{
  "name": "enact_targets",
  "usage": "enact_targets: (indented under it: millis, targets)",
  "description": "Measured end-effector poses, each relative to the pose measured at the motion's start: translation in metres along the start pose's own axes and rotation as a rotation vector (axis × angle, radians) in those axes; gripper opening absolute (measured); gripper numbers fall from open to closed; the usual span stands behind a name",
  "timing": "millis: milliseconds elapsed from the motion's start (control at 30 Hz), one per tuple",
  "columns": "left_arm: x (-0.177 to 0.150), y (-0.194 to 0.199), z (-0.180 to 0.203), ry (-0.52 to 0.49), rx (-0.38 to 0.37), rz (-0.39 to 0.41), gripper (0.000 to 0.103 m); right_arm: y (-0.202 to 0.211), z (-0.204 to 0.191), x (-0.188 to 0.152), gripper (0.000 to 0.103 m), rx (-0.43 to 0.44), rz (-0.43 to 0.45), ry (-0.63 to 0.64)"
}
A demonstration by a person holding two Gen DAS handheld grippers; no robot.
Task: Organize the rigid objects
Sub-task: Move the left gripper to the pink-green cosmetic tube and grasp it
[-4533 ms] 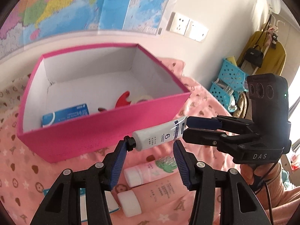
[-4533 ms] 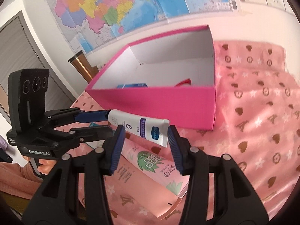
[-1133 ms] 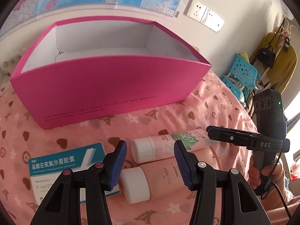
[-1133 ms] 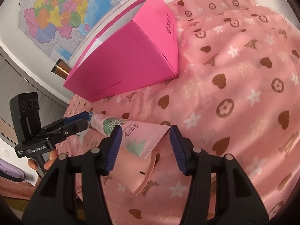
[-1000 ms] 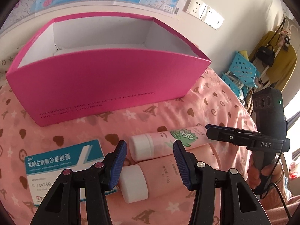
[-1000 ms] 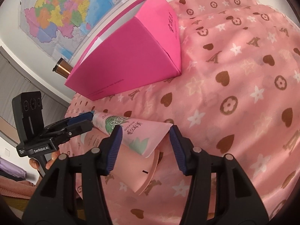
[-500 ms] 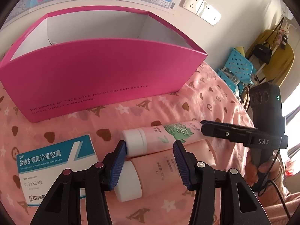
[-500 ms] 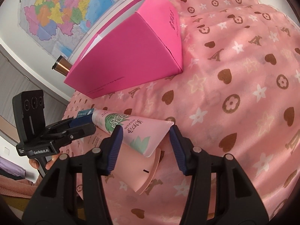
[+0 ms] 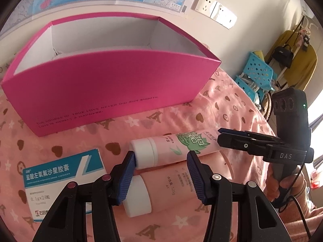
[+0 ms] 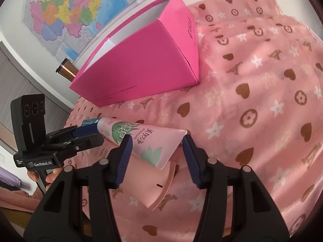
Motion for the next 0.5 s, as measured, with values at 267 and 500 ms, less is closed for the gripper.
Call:
enact_targets:
  millis: [267,500]
  targets:
    - [0.004,0.014,0.002,-0.012,0.036,0.039,0.052,0.010,-0.014,0.006,0.054,0.020,0.033,0.036]
    - [0.012,0.028,0.005,-0.031,0.062,0.075,0.052,0.021,-0.028,0.012,0.054,0.023,0.071,0.083]
Point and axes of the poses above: each gripper's, at about its wrist camera, not at the fingertips, and y roughly against the way its jaws point, z to its right, x to its top, the point moved 6 cm from there along -y, roughly the way its jaws point, and after that the axes turned 15 degrees about -y, right-handed, at the moved point
